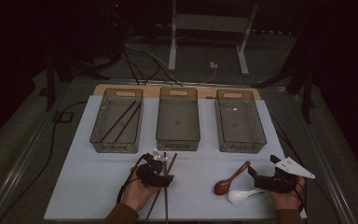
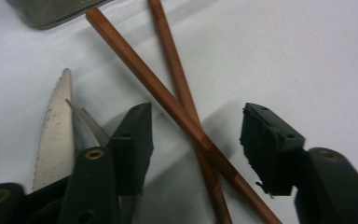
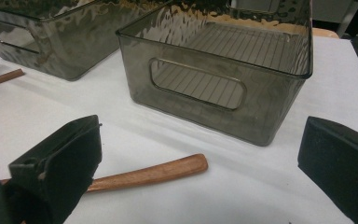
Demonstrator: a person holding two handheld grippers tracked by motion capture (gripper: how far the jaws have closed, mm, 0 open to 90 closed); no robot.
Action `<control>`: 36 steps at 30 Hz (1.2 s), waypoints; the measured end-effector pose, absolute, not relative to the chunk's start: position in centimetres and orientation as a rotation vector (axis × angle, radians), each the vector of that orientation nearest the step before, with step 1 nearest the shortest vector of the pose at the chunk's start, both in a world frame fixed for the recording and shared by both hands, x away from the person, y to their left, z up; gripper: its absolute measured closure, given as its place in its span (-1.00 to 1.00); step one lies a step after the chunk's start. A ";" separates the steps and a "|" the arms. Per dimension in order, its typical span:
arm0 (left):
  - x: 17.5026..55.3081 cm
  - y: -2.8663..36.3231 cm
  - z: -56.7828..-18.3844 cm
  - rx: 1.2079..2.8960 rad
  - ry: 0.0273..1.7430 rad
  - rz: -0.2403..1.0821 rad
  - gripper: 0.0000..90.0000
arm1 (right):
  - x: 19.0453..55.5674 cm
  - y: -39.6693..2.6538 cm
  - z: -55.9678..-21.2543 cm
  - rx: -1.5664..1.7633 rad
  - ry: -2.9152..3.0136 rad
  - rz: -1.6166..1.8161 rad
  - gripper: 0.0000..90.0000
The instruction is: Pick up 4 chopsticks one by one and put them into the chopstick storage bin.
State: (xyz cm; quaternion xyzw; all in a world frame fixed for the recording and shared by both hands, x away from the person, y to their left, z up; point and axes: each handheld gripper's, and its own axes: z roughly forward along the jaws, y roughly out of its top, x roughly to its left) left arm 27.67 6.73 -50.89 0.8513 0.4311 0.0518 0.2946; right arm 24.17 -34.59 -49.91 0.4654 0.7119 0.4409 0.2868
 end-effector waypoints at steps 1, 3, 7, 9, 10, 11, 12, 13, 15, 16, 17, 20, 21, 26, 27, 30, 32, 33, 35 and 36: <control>27.7 6.7 -50.9 2.266 1.153 0.146 0.08 | 24.2 -34.6 -49.9 1.241 1.903 1.178 -1.00; 27.7 6.7 -50.9 2.264 1.165 0.155 0.14 | 24.2 -34.6 -49.9 1.243 1.902 1.179 -1.00; 27.7 6.8 -50.9 2.260 1.180 0.180 0.30 | 24.2 -34.6 -49.9 1.240 1.901 1.179 -1.00; 27.7 6.9 -50.9 2.249 1.189 0.182 0.39 | 24.2 -34.6 -49.9 1.242 1.900 1.179 -1.00; 27.7 7.0 -50.9 2.246 1.191 0.182 0.43 | 24.2 -34.6 -49.9 1.243 1.900 1.179 -1.00; 27.7 7.0 -50.9 2.243 1.190 0.178 0.47 | 24.2 -34.6 -49.9 1.243 1.900 1.179 -1.00; 27.6 7.0 -50.9 2.245 1.185 0.181 0.50 | 24.2 -34.6 -49.9 1.242 1.900 1.179 -1.00; 27.5 6.9 -50.9 2.243 1.184 0.180 0.53 | 24.2 -34.6 -49.9 1.243 1.901 1.178 -1.00; 27.5 6.8 -51.0 2.243 1.181 0.183 0.61 | 24.2 -34.6 -49.9 1.244 1.902 1.177 -1.00; 27.5 6.8 -51.0 2.241 1.184 0.183 0.64 | 24.2 -34.6 -49.9 1.244 1.902 1.177 -1.00; 27.5 6.8 -51.0 2.239 1.188 0.179 0.66 | 24.2 -34.6 -49.9 1.244 1.902 1.177 -1.00; 27.6 6.9 -51.0 2.231 1.196 0.175 0.78 | 24.2 -34.6 -49.9 1.243 1.900 1.179 -1.00; 27.6 6.9 -51.0 2.229 1.198 0.175 0.83 | 24.2 -34.7 -49.9 1.242 1.900 1.178 -1.00; 27.6 7.2 -51.0 2.206 1.218 0.173 0.90 | 24.2 -34.7 -49.9 1.240 1.900 1.178 -1.00; 27.6 7.2 -51.0 2.206 1.220 0.171 0.90 | 24.2 -34.7 -49.9 1.242 1.900 1.178 -1.00; 27.6 7.2 -51.0 2.200 1.223 0.160 0.90 | 24.2 -34.6 -49.9 1.242 1.900 1.178 -1.00; 27.6 7.2 -50.9 2.196 1.224 0.155 0.90 | 24.2 -34.6 -49.9 1.244 1.901 1.178 -1.00; 27.6 7.3 -50.9 2.193 1.223 0.156 0.90 | 24.2 -34.6 -49.9 1.243 1.900 1.178 -1.00; 27.6 7.3 -50.8 2.186 1.222 0.150 0.90 | 24.2 -34.6 -49.9 1.243 1.900 1.177 -1.00; 27.6 7.4 -50.8 2.187 1.221 0.146 0.90 | 24.2 -34.6 -49.9 1.245 1.900 1.179 -1.00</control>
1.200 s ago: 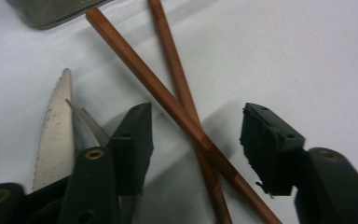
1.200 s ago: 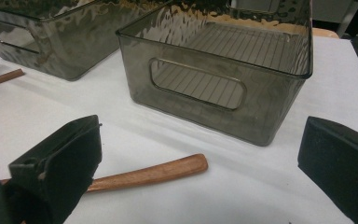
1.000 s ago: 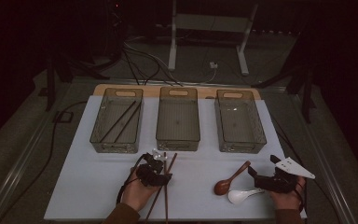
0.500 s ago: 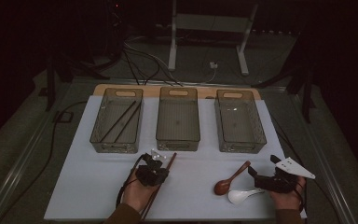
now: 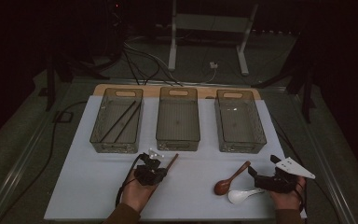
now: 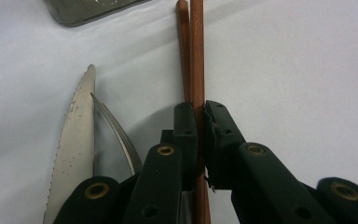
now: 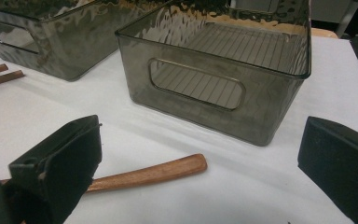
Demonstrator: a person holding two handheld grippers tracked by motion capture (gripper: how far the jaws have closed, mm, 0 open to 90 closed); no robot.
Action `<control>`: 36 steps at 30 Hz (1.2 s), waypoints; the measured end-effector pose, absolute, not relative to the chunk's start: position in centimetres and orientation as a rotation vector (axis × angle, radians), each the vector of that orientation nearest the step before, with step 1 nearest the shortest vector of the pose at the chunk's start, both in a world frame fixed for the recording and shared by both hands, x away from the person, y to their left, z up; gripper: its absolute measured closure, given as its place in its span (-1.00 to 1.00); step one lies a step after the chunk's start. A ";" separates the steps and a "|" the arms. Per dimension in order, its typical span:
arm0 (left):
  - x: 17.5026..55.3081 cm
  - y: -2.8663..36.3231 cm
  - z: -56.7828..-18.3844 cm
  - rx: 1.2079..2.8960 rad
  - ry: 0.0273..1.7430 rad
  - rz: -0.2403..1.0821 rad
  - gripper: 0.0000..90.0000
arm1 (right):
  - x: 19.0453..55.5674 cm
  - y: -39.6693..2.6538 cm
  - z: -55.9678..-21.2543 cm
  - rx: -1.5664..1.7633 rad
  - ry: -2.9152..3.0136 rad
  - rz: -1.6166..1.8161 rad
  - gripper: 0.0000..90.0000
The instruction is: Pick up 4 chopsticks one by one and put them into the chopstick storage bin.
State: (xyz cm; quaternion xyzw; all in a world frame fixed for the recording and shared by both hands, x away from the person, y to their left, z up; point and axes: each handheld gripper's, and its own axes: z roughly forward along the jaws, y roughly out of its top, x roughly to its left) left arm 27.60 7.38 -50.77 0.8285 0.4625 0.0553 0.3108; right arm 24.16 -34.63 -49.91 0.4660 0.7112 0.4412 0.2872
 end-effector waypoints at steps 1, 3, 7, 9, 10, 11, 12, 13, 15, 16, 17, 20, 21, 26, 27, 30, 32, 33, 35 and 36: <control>27.6 7.4 -50.8 2.185 1.220 0.142 0.90 | 24.2 -34.6 -49.9 1.246 1.901 1.178 -1.00; 27.6 7.5 -50.7 2.187 1.219 0.145 0.90 | 24.2 -34.6 -49.9 1.245 1.902 1.177 -1.00; 27.6 7.5 -50.5 2.186 1.218 0.144 0.90 | 24.2 -34.6 -49.9 1.245 1.901 1.179 -1.00; 27.6 7.5 -50.4 2.187 1.217 0.141 0.90 | 24.2 -34.6 -49.9 1.246 1.902 1.179 -1.00; 27.6 7.6 -50.3 2.184 1.217 0.140 0.90 | 24.2 -34.6 -49.9 1.246 1.902 1.177 -1.00; 27.6 7.6 -50.2 2.179 1.218 0.142 0.91 | 24.2 -34.6 -49.9 1.247 1.902 1.178 -1.00; 27.6 7.7 -50.1 2.179 1.217 0.139 0.91 | 24.2 -34.6 -49.9 1.247 1.902 1.179 -1.00; 27.6 7.7 -50.1 2.182 1.215 0.140 0.91 | 24.2 -34.6 -49.9 1.246 1.901 1.179 -1.00; 27.6 7.8 -49.7 2.176 1.212 0.140 0.91 | 24.2 -34.6 -49.9 1.247 1.901 1.180 -1.00; 27.6 7.9 -49.7 2.171 1.213 0.143 0.91 | 24.2 -34.6 -49.9 1.247 1.901 1.180 -1.00; 27.6 7.9 -49.5 2.171 1.210 0.145 0.91 | 24.2 -34.6 -49.9 1.247 1.901 1.180 -1.00; 27.7 8.0 -49.0 2.169 1.200 0.150 0.91 | 24.2 -34.6 -49.9 1.247 1.902 1.178 -1.00; 27.7 8.1 -48.9 2.167 1.195 0.149 0.91 | 24.2 -34.6 -49.9 1.246 1.902 1.179 -1.00; 27.9 8.4 -48.1 2.163 1.165 0.130 0.91 | 24.2 -34.6 -49.9 1.247 1.901 1.179 -1.00; 28.0 8.6 -47.9 2.158 1.161 0.131 0.91 | 24.2 -34.6 -49.9 1.246 1.902 1.179 -1.00; 28.1 8.9 -47.3 2.156 1.147 0.143 0.91 | 24.2 -34.6 -49.9 1.246 1.902 1.179 -1.00; 28.2 9.1 -46.8 2.149 1.137 0.150 0.91 | 24.2 -34.6 -49.9 1.246 1.902 1.180 -1.00; 28.3 9.3 -46.6 2.146 1.128 0.152 0.91 | 24.2 -34.6 -49.9 1.247 1.901 1.180 -1.00; 28.4 9.6 -46.0 2.148 1.105 0.161 0.91 | 24.2 -34.6 -49.9 1.246 1.900 1.179 -1.00; 28.4 9.7 -45.8 2.146 1.101 0.163 0.91 | 24.2 -34.6 -49.9 1.246 1.901 1.178 -1.00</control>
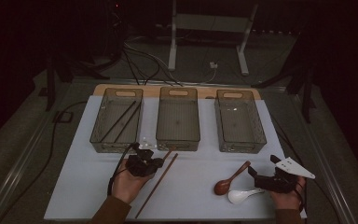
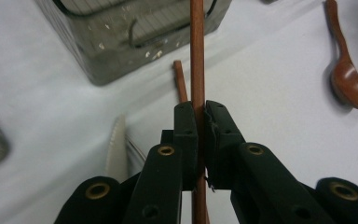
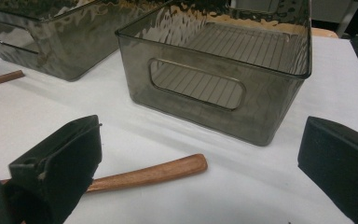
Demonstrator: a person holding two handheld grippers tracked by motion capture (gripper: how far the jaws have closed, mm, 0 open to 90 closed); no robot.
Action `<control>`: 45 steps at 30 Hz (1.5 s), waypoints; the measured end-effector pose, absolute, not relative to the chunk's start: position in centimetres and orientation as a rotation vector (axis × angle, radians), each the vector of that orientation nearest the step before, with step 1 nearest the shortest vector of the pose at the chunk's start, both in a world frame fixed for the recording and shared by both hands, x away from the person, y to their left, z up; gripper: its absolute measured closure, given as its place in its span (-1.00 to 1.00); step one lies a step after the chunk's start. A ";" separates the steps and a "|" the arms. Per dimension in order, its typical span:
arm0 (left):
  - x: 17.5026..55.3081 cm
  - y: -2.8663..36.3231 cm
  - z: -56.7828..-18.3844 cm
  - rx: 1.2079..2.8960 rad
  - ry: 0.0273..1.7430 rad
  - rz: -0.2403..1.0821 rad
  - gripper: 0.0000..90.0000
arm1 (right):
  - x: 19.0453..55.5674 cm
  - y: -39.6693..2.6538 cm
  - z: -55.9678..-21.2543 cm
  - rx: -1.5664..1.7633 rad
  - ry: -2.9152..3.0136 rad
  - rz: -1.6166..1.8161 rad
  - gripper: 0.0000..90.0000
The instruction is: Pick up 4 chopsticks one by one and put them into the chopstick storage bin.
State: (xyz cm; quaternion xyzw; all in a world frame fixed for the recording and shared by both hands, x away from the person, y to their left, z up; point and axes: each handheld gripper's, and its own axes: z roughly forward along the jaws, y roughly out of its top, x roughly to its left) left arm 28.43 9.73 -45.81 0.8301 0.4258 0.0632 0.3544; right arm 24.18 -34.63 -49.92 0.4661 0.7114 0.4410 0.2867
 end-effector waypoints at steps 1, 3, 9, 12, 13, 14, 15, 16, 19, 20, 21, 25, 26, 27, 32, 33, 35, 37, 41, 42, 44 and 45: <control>28.5 9.9 -45.6 2.146 1.091 0.167 0.91 | 24.2 -34.6 -49.9 1.247 1.901 1.178 -1.00; 28.6 10.3 -45.1 2.141 1.087 0.175 0.91 | 24.2 -34.6 -49.9 1.247 1.902 1.177 -1.00; 29.1 11.6 -43.6 2.102 1.060 0.180 0.91 | 24.2 -34.6 -49.9 1.247 1.900 1.179 -1.00; 29.5 12.3 -42.8 2.091 1.054 0.201 0.91 | 24.2 -34.6 -49.9 1.245 1.901 1.179 -1.00; 29.5 12.4 -42.6 2.090 1.055 0.211 0.91 | 24.2 -34.6 -49.9 1.245 1.901 1.179 -1.00; 29.7 12.5 -42.3 2.091 1.054 0.222 0.91 | 24.2 -34.6 -49.9 1.246 1.901 1.179 -1.00; 29.8 12.6 -42.2 2.089 1.055 0.227 0.91 | 24.2 -34.6 -49.9 1.247 1.901 1.179 -1.00; 29.9 12.8 -41.9 2.092 1.049 0.236 0.91 | 24.2 -34.6 -49.9 1.247 1.901 1.179 -1.00; 30.2 13.1 -41.5 2.091 1.047 0.256 0.91 | 24.2 -34.6 -49.9 1.245 1.901 1.179 -1.00; 30.3 13.1 -41.3 2.093 1.046 0.262 0.91 | 24.2 -34.6 -49.9 1.246 1.901 1.180 -1.00; 30.4 13.2 -41.3 2.093 1.044 0.265 0.91 | 24.2 -34.6 -49.9 1.246 1.900 1.180 -1.00; 30.8 13.4 -40.9 2.094 1.044 0.290 0.91 | 24.2 -34.6 -49.9 1.246 1.901 1.180 -1.00; 31.0 13.4 -40.8 2.096 1.041 0.299 0.91 | 24.2 -34.6 -49.9 1.245 1.901 1.181 -1.00; 31.1 13.5 -40.6 2.096 1.039 0.304 0.91 | 24.2 -34.6 -49.9 1.243 1.900 1.179 -1.00; 31.7 13.9 -40.2 2.098 1.044 0.335 0.91 | 24.2 -34.6 -49.9 1.245 1.901 1.179 -1.00; 31.8 14.0 -40.1 2.096 1.047 0.339 0.91 | 24.2 -34.6 -49.9 1.245 1.901 1.180 -1.00; 32.1 14.2 -40.0 2.088 1.053 0.349 0.91 | 24.2 -34.6 -49.9 1.245 1.901 1.180 -1.00; 32.3 14.5 -39.9 2.083 1.063 0.362 0.91 | 24.2 -34.6 -49.9 1.245 1.900 1.180 -1.00; 32.8 14.9 -39.6 2.068 1.082 0.376 0.91 | 24.2 -34.6 -49.9 1.246 1.900 1.181 -1.00; 33.0 15.0 -39.6 2.068 1.086 0.381 0.91 | 24.2 -34.6 -49.9 1.246 1.901 1.181 -1.00; 33.2 15.2 -39.5 2.064 1.095 0.385 0.91 | 24.2 -34.6 -49.9 1.247 1.901 1.181 -1.00; 33.3 15.3 -39.5 2.061 1.099 0.387 0.91 | 24.2 -34.6 -49.9 1.247 1.901 1.181 -1.00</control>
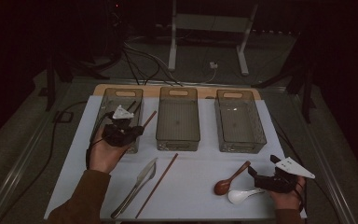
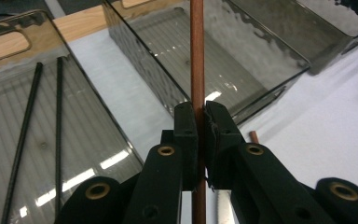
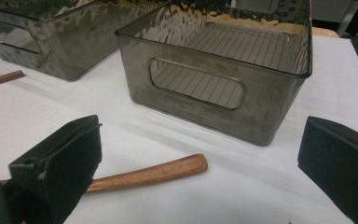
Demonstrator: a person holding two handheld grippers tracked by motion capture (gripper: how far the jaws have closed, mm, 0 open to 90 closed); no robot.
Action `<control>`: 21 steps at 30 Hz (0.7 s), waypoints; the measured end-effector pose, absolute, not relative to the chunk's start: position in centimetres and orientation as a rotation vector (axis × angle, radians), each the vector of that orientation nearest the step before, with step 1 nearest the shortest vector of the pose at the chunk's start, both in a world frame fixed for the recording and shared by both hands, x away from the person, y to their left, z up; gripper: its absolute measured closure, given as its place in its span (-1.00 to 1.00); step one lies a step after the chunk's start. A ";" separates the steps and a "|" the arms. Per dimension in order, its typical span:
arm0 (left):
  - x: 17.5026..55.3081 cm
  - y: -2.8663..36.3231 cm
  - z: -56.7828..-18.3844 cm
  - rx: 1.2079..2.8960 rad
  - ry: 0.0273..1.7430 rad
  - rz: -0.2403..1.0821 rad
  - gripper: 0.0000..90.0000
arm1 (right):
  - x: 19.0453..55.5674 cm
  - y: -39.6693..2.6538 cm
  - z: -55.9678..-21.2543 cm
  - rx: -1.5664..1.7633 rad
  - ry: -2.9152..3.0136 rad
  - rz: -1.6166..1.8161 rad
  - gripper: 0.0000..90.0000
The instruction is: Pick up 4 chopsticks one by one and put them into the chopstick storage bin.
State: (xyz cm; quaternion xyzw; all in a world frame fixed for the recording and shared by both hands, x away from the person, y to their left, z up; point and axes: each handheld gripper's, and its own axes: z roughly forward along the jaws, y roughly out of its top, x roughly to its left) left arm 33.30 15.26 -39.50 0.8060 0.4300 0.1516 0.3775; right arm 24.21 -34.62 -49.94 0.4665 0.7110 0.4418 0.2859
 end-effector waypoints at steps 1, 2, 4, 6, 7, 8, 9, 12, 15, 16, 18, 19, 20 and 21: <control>33.5 15.4 -39.5 2.063 1.101 0.393 0.91 | 24.2 -34.6 -49.9 1.247 1.900 1.181 -1.00; 33.6 15.5 -39.4 2.062 1.103 0.397 0.91 | 24.2 -34.6 -49.9 1.247 1.901 1.181 -1.00; 33.9 15.7 -39.4 2.060 1.107 0.403 0.91 | 24.2 -34.6 -50.0 1.247 1.902 1.180 -1.00; 34.1 15.9 -39.3 2.056 1.113 0.410 0.91 | 24.2 -34.6 -50.0 1.247 1.901 1.180 -1.00; 34.3 16.0 -39.3 2.051 1.115 0.412 0.91 | 24.2 -34.6 -50.0 1.248 1.901 1.181 -1.00; 34.5 16.1 -39.3 2.052 1.119 0.419 0.91 | 24.2 -34.6 -50.0 1.248 1.902 1.181 -1.00; 34.6 16.1 -39.3 2.051 1.121 0.422 0.91 | 24.2 -34.6 -50.0 1.247 1.902 1.180 -1.00; 35.1 16.4 -39.3 2.050 1.134 0.433 0.91 | 24.3 -34.6 -50.0 1.247 1.903 1.180 -1.00; 35.5 16.6 -39.4 2.048 1.147 0.440 0.91 | 24.3 -34.6 -50.0 1.247 1.903 1.180 -1.00; 35.6 16.7 -39.4 2.045 1.150 0.440 0.91 | 24.2 -34.6 -50.0 1.247 1.902 1.181 -1.00; 35.8 16.9 -39.5 2.042 1.156 0.444 0.91 | 24.2 -34.7 -50.0 1.249 1.902 1.181 -1.00; 35.9 17.0 -39.5 2.039 1.159 0.445 0.91 | 24.3 -34.7 -50.0 1.248 1.904 1.180 -1.00; 35.9 17.0 -39.5 2.038 1.160 0.447 0.91 | 24.3 -34.7 -50.0 1.248 1.904 1.179 -1.00; 36.0 17.1 -39.5 2.036 1.162 0.447 0.91 | 24.3 -34.7 -50.0 1.248 1.904 1.180 -1.00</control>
